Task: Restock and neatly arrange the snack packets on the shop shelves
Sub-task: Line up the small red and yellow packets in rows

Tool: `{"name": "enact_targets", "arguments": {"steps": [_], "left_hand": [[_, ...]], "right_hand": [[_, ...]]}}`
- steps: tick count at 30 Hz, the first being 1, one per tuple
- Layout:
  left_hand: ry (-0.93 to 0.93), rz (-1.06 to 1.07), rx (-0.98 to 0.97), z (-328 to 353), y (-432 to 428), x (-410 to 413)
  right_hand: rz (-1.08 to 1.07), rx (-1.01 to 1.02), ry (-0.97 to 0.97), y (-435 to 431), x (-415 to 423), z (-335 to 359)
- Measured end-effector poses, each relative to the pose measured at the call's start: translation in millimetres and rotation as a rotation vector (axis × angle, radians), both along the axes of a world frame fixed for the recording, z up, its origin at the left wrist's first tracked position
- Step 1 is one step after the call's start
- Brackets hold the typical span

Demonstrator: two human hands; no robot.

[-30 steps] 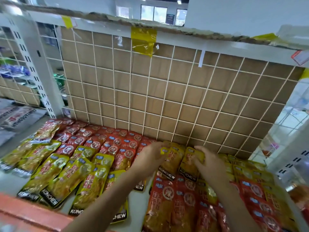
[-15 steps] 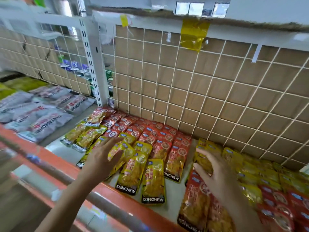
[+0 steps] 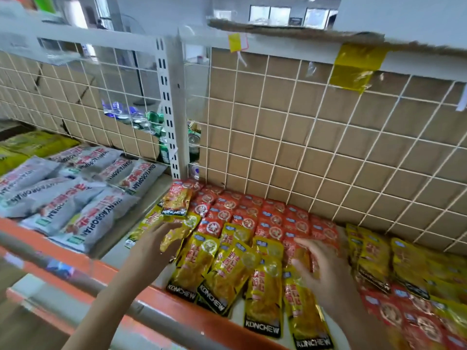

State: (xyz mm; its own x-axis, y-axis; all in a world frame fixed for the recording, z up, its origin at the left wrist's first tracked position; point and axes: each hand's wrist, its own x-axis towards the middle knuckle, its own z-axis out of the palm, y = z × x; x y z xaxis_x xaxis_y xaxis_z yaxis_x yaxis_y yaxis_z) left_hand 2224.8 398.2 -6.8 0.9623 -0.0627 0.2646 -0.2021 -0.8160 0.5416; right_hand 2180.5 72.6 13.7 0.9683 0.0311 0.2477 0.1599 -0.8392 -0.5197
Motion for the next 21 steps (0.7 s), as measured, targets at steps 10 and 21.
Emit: {"name": "enact_targets", "arguments": {"steps": [10,21], "left_hand": [[-0.009,-0.308,0.082,-24,10,38],[0.116,-0.352,0.092,-20,-14,46]], "right_hand": [[-0.077,-0.068,0.184,54,11,-5],[-0.076,-0.216,0.286,87,21,-22]]}}
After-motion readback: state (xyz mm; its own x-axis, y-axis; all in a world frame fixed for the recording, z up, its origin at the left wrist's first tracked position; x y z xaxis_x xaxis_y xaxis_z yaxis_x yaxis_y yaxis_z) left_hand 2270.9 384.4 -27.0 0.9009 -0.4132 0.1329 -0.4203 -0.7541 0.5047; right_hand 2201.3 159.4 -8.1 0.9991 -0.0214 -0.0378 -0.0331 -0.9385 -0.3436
